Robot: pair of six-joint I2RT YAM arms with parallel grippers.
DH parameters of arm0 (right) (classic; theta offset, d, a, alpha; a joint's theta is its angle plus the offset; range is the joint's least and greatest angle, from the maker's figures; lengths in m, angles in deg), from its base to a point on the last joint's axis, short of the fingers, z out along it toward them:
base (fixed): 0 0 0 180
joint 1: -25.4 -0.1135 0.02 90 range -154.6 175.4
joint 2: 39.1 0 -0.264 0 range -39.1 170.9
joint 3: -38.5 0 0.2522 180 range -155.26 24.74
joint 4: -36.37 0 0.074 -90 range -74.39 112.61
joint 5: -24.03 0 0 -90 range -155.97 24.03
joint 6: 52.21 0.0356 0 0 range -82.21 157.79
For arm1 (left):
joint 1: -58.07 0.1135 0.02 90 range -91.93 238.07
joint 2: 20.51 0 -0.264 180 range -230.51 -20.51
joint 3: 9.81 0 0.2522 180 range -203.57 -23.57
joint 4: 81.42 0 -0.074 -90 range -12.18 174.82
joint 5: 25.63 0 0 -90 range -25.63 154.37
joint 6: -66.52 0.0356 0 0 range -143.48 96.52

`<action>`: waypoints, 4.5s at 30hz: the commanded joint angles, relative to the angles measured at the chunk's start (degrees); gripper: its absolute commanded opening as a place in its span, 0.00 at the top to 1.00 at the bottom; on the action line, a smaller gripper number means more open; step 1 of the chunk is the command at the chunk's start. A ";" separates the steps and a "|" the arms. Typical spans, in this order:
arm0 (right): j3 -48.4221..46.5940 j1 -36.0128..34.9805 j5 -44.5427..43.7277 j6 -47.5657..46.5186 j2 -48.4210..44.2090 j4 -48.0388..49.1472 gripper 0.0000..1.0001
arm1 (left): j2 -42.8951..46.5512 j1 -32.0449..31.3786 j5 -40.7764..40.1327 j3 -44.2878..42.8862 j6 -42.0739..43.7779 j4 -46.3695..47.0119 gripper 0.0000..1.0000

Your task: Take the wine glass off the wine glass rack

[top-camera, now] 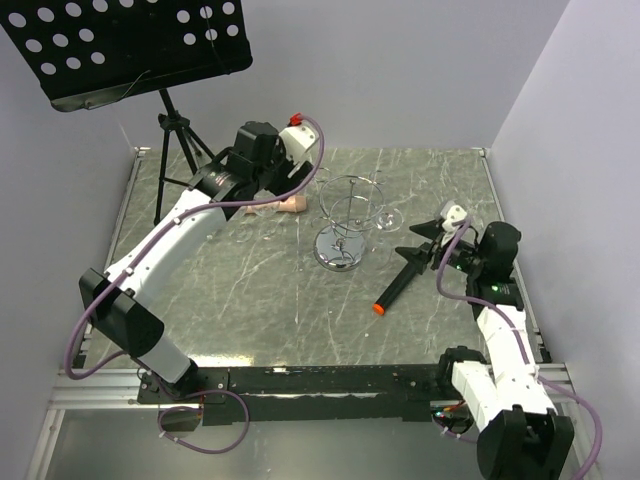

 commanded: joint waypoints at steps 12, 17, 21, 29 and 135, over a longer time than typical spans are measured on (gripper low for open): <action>4.58 -6.83 2.28 0.40 6.79 20.48 0.35 | 1.69 0.01 -7.97 -0.06 -0.30 1.30 0.15; 4.40 -8.66 1.50 1.29 8.64 22.15 0.36 | 1.42 0.09 -8.06 -0.49 -0.22 1.66 0.15; 4.49 -9.38 1.06 0.41 9.52 21.81 0.36 | 1.25 0.01 -8.32 -0.76 -0.21 1.83 0.16; 6.51 -9.99 -1.49 1.99 11.10 26.54 0.39 | 1.25 -0.08 -8.94 -0.67 0.49 1.74 0.15; -18.34 -13.07 -22.85 31.95 -3.76 -9.29 1.00 | 16.96 2.20 11.34 19.34 3.72 22.54 0.08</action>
